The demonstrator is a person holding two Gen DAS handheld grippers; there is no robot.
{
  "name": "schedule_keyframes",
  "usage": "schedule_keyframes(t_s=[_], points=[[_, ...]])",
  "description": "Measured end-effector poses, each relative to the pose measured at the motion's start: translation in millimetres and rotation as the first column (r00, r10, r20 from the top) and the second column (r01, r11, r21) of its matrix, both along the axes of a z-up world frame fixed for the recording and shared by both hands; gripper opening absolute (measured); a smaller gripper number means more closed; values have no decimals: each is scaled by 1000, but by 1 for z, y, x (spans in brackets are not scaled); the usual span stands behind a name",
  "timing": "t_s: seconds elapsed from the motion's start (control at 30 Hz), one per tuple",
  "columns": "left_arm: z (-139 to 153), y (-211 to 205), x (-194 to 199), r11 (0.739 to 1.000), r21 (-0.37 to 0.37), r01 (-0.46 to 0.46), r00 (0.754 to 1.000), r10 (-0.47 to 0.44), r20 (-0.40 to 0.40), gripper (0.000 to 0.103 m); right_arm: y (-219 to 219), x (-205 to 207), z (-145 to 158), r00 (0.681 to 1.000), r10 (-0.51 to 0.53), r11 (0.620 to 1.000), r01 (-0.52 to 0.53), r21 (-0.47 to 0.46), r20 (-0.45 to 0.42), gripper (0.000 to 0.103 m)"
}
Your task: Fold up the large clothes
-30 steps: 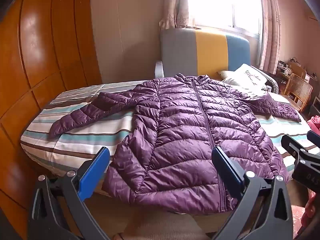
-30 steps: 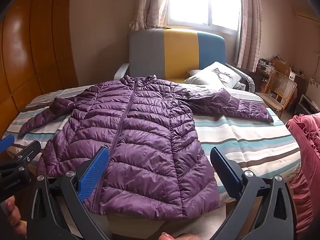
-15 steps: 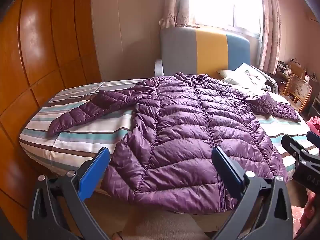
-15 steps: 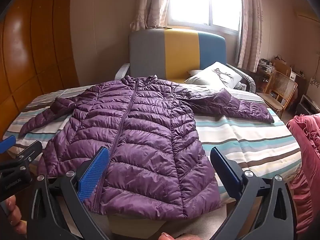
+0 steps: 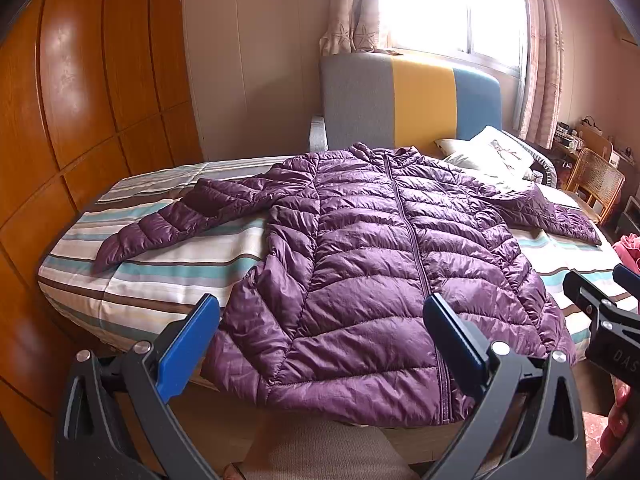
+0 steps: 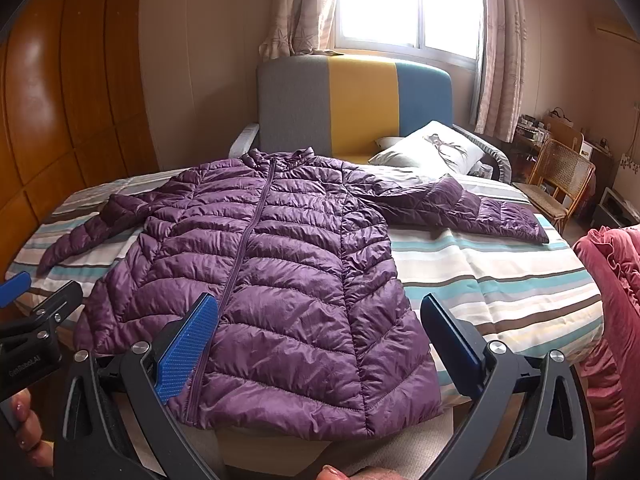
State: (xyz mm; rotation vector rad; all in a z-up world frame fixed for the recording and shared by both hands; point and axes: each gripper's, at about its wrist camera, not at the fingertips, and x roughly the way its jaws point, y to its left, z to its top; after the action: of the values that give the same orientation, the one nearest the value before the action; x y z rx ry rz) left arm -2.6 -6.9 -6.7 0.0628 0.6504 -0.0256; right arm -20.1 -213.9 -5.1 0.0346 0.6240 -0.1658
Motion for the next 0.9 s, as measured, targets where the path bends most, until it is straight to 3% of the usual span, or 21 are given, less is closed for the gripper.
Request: schedule_keyframes(t_s=[0.9], points=[[-2,6,4,1000,-7,-1,1000,0,-14,101,-3,1,-4,1000,6,1000,-6,7,-22,100]])
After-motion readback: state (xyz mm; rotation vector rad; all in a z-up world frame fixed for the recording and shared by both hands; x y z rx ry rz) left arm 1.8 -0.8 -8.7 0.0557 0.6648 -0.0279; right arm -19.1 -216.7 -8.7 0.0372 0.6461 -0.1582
